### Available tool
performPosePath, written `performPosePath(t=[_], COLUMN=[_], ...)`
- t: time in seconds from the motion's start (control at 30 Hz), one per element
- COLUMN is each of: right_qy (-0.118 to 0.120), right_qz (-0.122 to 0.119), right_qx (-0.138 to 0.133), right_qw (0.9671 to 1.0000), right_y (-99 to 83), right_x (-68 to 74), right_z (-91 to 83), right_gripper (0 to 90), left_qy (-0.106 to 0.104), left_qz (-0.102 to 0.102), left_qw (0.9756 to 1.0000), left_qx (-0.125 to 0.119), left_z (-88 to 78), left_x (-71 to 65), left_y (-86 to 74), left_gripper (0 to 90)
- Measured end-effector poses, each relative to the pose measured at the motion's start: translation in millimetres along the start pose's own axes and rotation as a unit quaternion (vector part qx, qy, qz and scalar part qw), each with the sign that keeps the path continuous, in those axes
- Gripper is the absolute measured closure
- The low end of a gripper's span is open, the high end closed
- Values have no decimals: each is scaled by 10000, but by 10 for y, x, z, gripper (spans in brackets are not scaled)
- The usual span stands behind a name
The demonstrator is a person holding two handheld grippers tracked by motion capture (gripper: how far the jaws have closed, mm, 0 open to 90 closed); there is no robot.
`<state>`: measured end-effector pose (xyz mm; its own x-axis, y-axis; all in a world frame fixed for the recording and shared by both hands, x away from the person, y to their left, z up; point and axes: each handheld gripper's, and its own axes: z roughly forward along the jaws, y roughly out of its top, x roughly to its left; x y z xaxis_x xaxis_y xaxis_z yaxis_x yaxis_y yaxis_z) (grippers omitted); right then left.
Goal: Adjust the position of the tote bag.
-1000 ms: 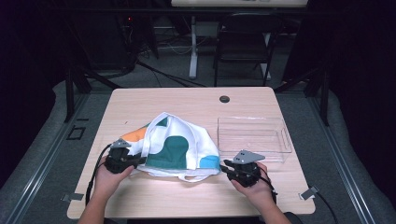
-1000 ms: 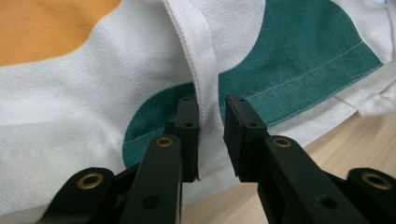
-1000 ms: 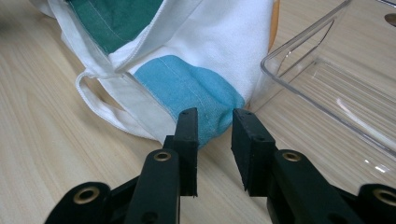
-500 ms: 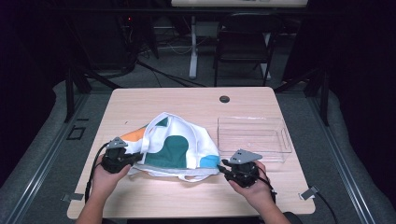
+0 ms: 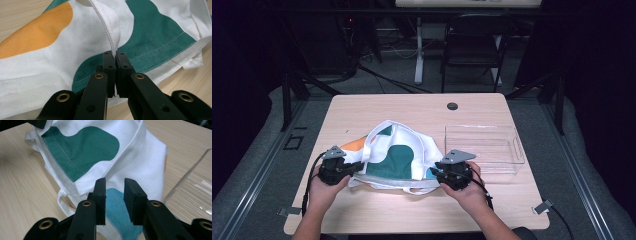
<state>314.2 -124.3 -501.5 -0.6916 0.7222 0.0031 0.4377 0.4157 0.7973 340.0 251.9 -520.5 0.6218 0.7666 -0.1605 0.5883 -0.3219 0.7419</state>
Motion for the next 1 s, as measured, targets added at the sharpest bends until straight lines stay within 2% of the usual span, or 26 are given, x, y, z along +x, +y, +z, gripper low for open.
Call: performPosePath(t=[0.2,0.37,0.63,0.73,0.8,1.0], right_qy=[3,117,133,155,146,90], right_qz=[61,251,501,556,548,502], right_qx=[135,94,345,355,357,313], right_qw=[9999,9996,9981,9977,9978,9982], right_y=[32,55,44,41,39,30], right_x=[38,60,74,86,92,94], right_z=[203,271,431,473,485,484], right_gripper=[685,655,626,625,635,762], left_qy=[-6,-7,-11,-13,-7,-9], left_qz=[-18,-20,-14,5,12,-10], left_qw=[10000,10000,10000,10000,10000,10000], left_qx=[9,6,2,25,25,25], left_z=[9,10,12,16,18,23], left_x=[-3,-1,-5,-3,-2,0], left_y=[-4,-4,-5,-7,-8,-10], left_gripper=[882,882,882,882,882,882])
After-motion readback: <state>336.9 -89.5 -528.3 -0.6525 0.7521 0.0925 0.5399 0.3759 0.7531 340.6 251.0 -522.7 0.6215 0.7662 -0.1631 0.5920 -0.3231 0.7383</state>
